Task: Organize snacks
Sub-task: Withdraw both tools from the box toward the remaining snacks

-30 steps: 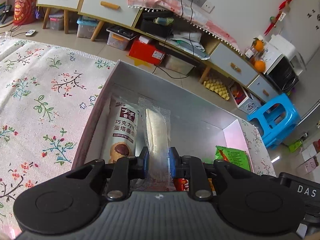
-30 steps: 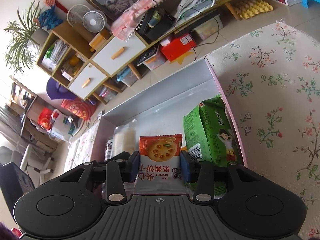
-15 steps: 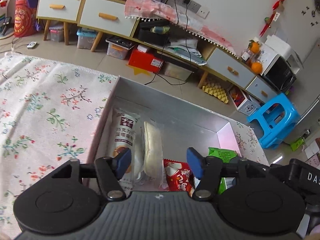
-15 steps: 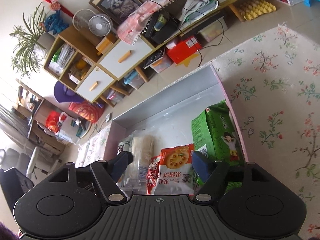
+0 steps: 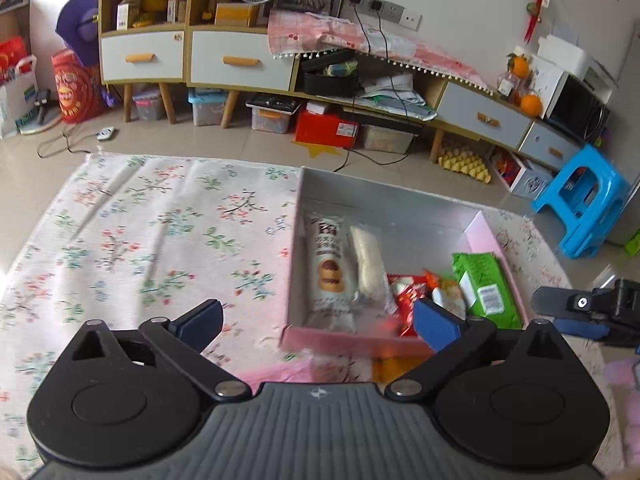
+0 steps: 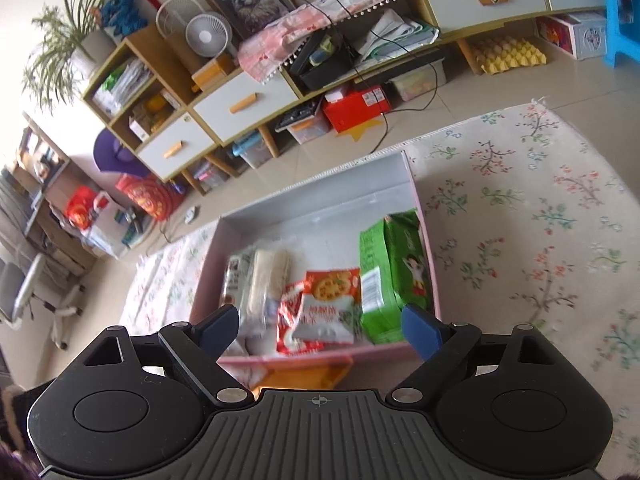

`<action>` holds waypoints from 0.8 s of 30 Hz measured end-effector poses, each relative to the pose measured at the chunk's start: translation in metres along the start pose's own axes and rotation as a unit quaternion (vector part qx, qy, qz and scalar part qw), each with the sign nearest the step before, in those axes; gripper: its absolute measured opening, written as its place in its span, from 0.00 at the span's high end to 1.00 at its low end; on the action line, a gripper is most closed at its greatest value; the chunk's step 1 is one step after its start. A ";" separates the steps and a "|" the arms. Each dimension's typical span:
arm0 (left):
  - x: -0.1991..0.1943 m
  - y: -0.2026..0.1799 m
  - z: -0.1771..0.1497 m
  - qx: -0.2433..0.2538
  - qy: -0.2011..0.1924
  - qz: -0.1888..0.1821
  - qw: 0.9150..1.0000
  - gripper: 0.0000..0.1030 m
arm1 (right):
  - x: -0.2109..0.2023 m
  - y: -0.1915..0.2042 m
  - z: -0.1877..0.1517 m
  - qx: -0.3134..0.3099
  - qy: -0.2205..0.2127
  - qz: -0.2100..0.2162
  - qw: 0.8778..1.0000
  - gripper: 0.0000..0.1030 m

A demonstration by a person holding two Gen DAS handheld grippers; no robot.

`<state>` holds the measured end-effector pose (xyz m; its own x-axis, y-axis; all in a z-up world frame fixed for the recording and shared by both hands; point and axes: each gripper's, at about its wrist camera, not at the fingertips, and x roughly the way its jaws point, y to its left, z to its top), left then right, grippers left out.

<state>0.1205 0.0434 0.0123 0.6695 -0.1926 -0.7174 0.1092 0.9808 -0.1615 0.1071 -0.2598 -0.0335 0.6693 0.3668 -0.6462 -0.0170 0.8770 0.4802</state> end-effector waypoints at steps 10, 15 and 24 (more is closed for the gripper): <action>-0.021 0.007 -0.033 0.045 0.009 0.041 0.998 0.01 | -0.023 0.009 -0.025 -0.063 0.013 -0.025 0.998 0.08; -0.024 0.007 -0.052 0.102 0.015 0.044 0.994 0.00 | -0.022 0.015 -0.048 -0.128 0.023 -0.032 0.991 0.07; -0.023 0.020 -0.080 0.146 0.010 -0.003 0.989 0.01 | -0.010 0.030 -0.097 -0.209 0.058 -0.033 0.976 0.07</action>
<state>0.0488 0.0653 -0.0288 0.6544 -0.1964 -0.7302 0.3220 0.9461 0.0341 0.0280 -0.2071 -0.0706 0.5918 0.3165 -0.7414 -0.2947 0.9410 0.1665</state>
